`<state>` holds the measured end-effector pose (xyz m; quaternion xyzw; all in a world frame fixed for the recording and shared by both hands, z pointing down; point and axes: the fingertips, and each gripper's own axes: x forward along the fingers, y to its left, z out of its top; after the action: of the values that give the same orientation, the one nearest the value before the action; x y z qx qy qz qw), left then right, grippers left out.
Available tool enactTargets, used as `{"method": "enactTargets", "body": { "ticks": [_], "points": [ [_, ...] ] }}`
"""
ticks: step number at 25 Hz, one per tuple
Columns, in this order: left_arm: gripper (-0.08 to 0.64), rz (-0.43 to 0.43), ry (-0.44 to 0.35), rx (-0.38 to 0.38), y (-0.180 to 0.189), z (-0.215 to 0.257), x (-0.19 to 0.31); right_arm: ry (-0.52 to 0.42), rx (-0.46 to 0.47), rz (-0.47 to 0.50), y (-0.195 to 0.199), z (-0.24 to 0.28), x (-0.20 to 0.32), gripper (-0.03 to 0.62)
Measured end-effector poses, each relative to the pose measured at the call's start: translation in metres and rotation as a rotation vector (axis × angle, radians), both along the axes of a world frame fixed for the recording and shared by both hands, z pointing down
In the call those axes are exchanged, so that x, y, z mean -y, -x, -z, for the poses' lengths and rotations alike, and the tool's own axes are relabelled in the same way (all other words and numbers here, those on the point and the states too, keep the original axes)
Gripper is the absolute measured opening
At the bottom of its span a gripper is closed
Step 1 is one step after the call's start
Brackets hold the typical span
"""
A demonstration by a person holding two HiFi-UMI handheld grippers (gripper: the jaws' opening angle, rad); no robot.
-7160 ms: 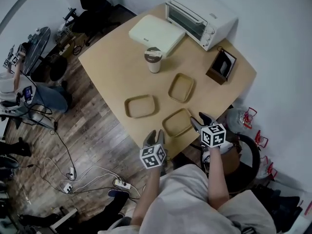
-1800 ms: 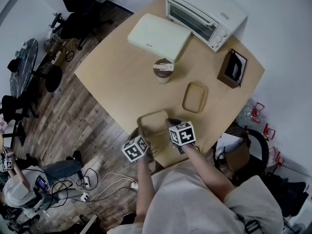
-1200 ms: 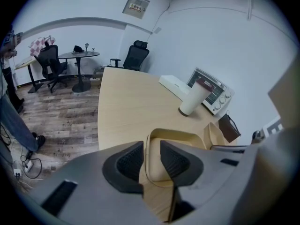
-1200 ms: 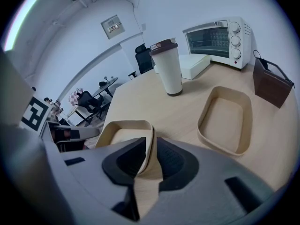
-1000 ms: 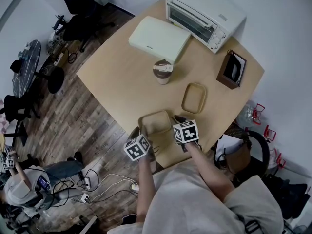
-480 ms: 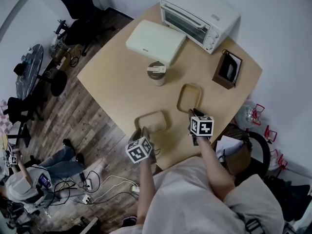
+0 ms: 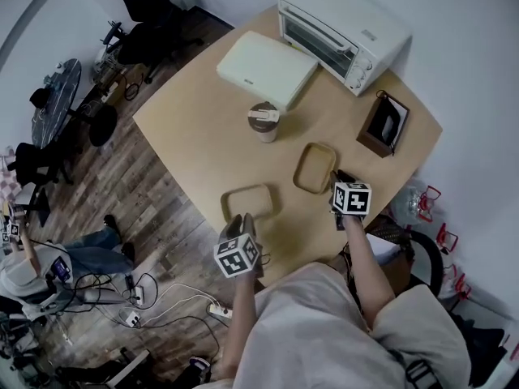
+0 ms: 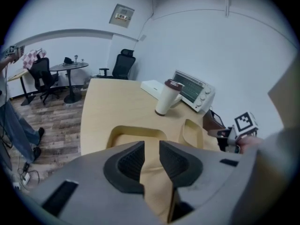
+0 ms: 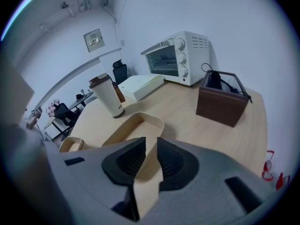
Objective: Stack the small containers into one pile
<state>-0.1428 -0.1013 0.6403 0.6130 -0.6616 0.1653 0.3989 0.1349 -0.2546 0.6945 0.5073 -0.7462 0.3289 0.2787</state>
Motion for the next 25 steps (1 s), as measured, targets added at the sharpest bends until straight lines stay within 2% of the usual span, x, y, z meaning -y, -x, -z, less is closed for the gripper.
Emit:
{"method": "enactTargets", "body": {
  "ticks": [3, 5, 7, 10, 14, 17, 21, 25],
  "points": [
    [0.091, -0.145, -0.016, 0.012, -0.055, 0.002, 0.017, -0.053, -0.059, 0.19, 0.005, 0.01, 0.028, 0.078],
    [0.091, -0.2, -0.033, -0.001, -0.087, 0.005, 0.033, -0.096, -0.121, 0.341, 0.012, 0.014, 0.043, 0.082],
    [0.089, -0.22, -0.045, -0.018, -0.11, 0.007, 0.047, -0.128, -0.165, 0.466, 0.019, 0.014, 0.055, 0.082],
    [0.087, -0.2, -0.045, -0.031, -0.133, 0.003, 0.062, -0.143, -0.201, 0.607, 0.028, 0.007, 0.066, 0.083],
    [0.086, -0.122, -0.034, -0.036, -0.156, -0.011, 0.075, -0.129, -0.216, 0.732, 0.032, -0.003, 0.07, 0.081],
    [0.083, 0.015, -0.003, -0.084, -0.159, -0.026, 0.081, -0.123, -0.226, 0.792, 0.037, -0.008, 0.073, 0.08],
    [0.083, 0.215, 0.04, -0.185, -0.159, -0.048, 0.081, -0.111, -0.227, 0.826, 0.042, -0.015, 0.077, 0.078],
    [0.083, 0.306, 0.055, -0.227, -0.163, -0.06, 0.082, -0.101, -0.22, 0.844, 0.044, -0.02, 0.079, 0.077]
  ]
}}
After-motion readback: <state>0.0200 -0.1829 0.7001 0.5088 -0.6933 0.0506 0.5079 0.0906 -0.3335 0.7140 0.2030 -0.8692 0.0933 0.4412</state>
